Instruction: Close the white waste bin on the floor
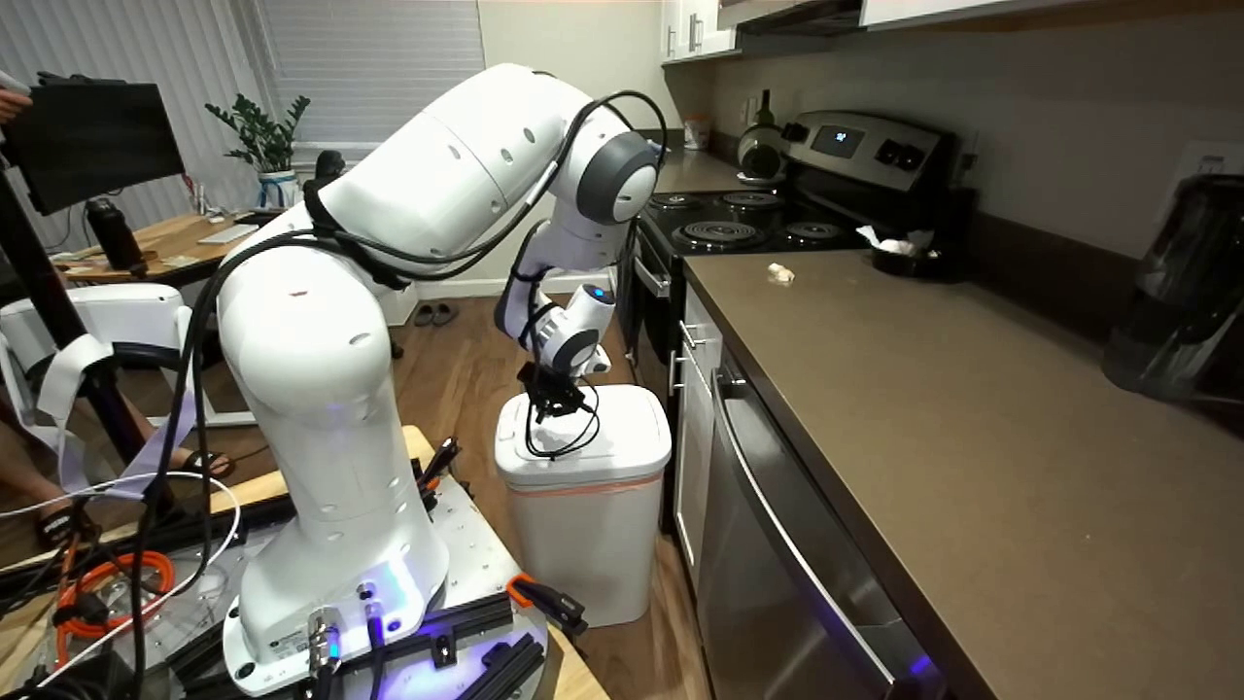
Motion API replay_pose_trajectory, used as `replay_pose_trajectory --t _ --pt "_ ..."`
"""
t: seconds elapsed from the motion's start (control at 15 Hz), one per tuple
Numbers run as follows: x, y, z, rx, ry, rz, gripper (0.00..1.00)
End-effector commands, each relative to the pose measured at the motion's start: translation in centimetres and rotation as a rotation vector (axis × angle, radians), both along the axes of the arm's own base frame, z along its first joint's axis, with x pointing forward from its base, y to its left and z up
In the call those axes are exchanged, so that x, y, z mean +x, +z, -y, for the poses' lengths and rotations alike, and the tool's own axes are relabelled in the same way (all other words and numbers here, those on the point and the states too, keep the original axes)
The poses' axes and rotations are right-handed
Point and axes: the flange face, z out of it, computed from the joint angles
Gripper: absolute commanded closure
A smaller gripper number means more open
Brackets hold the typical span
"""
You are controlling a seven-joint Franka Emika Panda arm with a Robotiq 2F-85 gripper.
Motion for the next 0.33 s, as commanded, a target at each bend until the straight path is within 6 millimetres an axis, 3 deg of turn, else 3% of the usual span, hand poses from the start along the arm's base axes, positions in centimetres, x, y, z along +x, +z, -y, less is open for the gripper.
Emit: replay_pose_trajectory --t 0.0,0.27 --pt "1.5 4.3 0.9 -0.032 0.030 -0.073 1.00" --pt "2.7 8.8 2.2 -0.068 0.052 -0.117 1.00"
